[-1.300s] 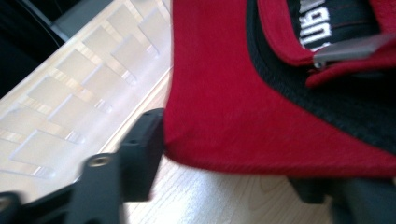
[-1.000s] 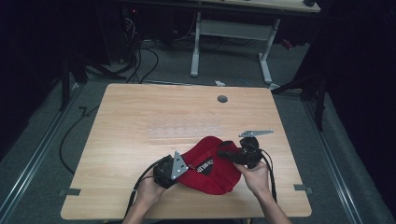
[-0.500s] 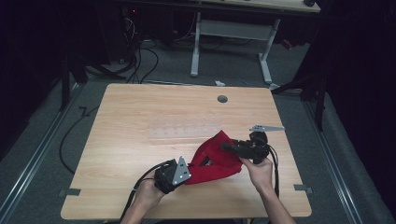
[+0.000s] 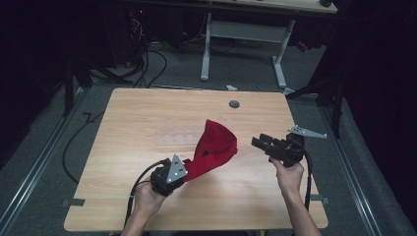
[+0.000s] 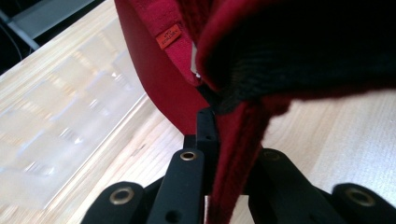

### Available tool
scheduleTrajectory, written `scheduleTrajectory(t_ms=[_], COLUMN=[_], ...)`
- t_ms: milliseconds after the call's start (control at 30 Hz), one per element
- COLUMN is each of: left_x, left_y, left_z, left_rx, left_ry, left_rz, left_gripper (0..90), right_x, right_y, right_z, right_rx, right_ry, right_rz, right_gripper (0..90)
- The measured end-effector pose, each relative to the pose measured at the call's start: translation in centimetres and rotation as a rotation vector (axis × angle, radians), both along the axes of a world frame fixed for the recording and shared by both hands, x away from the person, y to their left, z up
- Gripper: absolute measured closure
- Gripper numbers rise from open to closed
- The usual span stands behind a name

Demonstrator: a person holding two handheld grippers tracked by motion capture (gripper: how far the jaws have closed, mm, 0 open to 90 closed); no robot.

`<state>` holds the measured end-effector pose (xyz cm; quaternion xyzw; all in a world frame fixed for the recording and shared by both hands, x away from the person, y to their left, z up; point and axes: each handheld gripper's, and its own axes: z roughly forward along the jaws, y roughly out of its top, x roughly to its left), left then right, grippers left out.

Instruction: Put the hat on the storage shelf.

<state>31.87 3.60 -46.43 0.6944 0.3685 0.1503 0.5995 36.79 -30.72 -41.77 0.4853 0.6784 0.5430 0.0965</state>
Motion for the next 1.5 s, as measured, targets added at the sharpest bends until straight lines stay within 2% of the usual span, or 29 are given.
scheduleTrajectory(t_ms=[33,67,100,133,167,200,267,300,333,467,500,567,667,767,833,900,967,1033,1133,1300,1367,1500], left_x=[0.1,0.3,0.3,0.4,0.5,0.6,0.8,1.0,1.1,1.8,2.0,2.3,2.8,3.2,3.6,3.9,4.3,4.7,5.2,5.8,6.2,7.0], left_y=[0.3,0.4,0.6,0.8,1.0,1.2,1.5,1.7,1.9,2.6,2.7,3.0,3.3,3.7,4.0,4.4,4.7,5.0,5.5,6.4,6.8,7.2], left_z=[0.1,0.2,0.3,0.4,0.6,0.7,1.0,1.1,1.2,1.5,1.6,1.7,2.1,2.4,2.6,2.9,3.2,3.6,4.1,4.9,5.2,5.5], left_rx=[0.000,-0.008,-0.017,-0.028,-0.043,-0.057,-0.074,-0.085,-0.097,-0.143,-0.149,-0.158,-0.193,-0.236,-0.254,-0.264,-0.279,-0.288,-0.318,-0.332,-0.352,-0.351], left_ry=[0.001,0.001,0.002,0.003,0.010,0.016,0.022,0.026,0.032,0.052,0.053,0.054,0.058,0.066,0.075,0.077,0.077,0.072,0.075,0.055,0.049,0.039], left_rz=[0.004,0.010,0.016,0.020,0.026,0.031,0.040,0.044,0.048,0.074,0.083,0.098,0.101,0.115,0.135,0.152,0.168,0.183,0.200,0.236,0.250,0.284], left_gripper=[85.7,85.7,85.7,85.7,85.7,85.7,85.7,85.7,85.7,85.7,85.7,85.7,85.6,85.6,85.6,85.6,85.6,85.6,85.6,85.5,85.5,85.6], right_x=[0.1,0.1,0.3,0.3,0.5,0.5,0.6,0.7,0.7,0.7,0.7,0.6,0.4,0.2,0.1,0.0,-0.1,-0.2,-0.2,-0.2,-0.2,-0.3], right_y=[0.3,0.3,0.6,0.6,1.3,1.3,2.1,2.6,2.6,3.2,3.4,3.5,3.4,3.2,3.2,3.3,3.3,3.4,3.4,3.4,3.4,3.4], right_z=[-0.8,-0.8,-1.7,-1.7,-2.8,-2.8,-4.1,-5.3,-5.3,-7.7,-8.6,-9.0,-9.7,-10.4,-10.5,-10.9,-11.0,-11.3,-11.3,-11.3,-11.3,-11.3], right_rx=[-0.035,-0.035,-0.072,-0.072,-0.157,-0.157,-0.230,-0.265,-0.265,-0.339,-0.386,-0.396,-0.446,-0.484,-0.493,-0.525,-0.525,-0.532,-0.524,-0.525,-0.525,-0.525], right_ry=[0.021,0.021,0.047,0.047,0.075,0.075,0.077,0.113,0.113,0.147,0.158,0.170,0.172,0.147,0.143,0.109,0.102,0.072,0.075,0.073,0.073,0.074], right_rz=[-0.002,-0.002,0.011,0.011,0.040,0.040,0.048,0.056,0.056,0.066,0.067,0.063,0.033,-0.021,-0.032,-0.062,-0.072,-0.083,-0.092,-0.093,-0.094,-0.097], right_gripper=[45.3,45.3,42.4,42.4,42.1,42.1,42.0,41.4,41.4,38.9,38.8,38.5,37.8,37.0,36.4,35.6,35.4,34.0,33.3,33.3,33.3,33.3])
